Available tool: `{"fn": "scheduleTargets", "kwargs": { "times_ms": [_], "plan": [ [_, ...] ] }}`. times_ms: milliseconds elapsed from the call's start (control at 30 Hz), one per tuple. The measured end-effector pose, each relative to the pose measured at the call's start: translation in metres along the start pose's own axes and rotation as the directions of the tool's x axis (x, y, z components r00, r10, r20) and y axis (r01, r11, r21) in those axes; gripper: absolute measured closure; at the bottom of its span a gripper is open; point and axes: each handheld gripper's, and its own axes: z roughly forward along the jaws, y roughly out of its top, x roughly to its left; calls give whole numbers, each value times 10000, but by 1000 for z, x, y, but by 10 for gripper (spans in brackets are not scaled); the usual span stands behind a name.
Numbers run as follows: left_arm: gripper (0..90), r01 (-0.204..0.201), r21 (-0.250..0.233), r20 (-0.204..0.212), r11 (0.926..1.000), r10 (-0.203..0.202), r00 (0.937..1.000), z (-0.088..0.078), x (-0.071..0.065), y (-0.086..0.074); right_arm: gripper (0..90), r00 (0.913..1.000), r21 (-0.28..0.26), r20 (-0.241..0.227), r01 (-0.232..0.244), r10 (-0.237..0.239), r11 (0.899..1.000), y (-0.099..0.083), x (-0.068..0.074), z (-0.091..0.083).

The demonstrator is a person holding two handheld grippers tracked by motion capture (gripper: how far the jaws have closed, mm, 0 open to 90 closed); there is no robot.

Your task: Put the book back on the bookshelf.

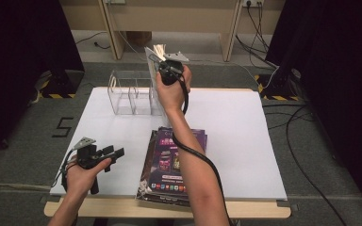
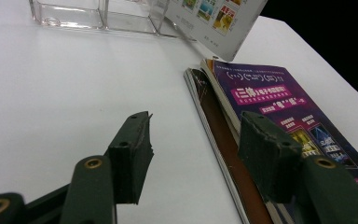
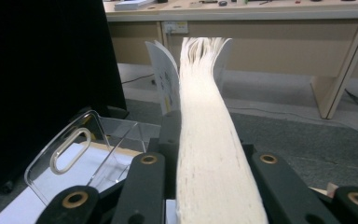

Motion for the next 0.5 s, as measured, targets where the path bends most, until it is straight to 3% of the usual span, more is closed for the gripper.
{"fn": "scheduleTargets", "kwargs": {
  "times_ms": [200,333,400,500],
  "plan": [
    [430,-18,-12,-56,10000,18,10000,0,1,0,742,10000,-137,40,44,-44,9999,-5,2,0],
    [429,-41,-7,-88,10000,41,10000,-1,1,0,740,9994,-359,-22,355,-356,9987,-9,4,-1],
    [429,-39,-9,-88,10000,39,10000,-1,1,0,738,9988,-279,-206,445,-451,9986,-8,3,-1],
    [428,-15,-3,-56,10000,15,10000,-1,1,0,734,9993,5,-37,360,-360,9994,-6,5,-2]
  ]
}}
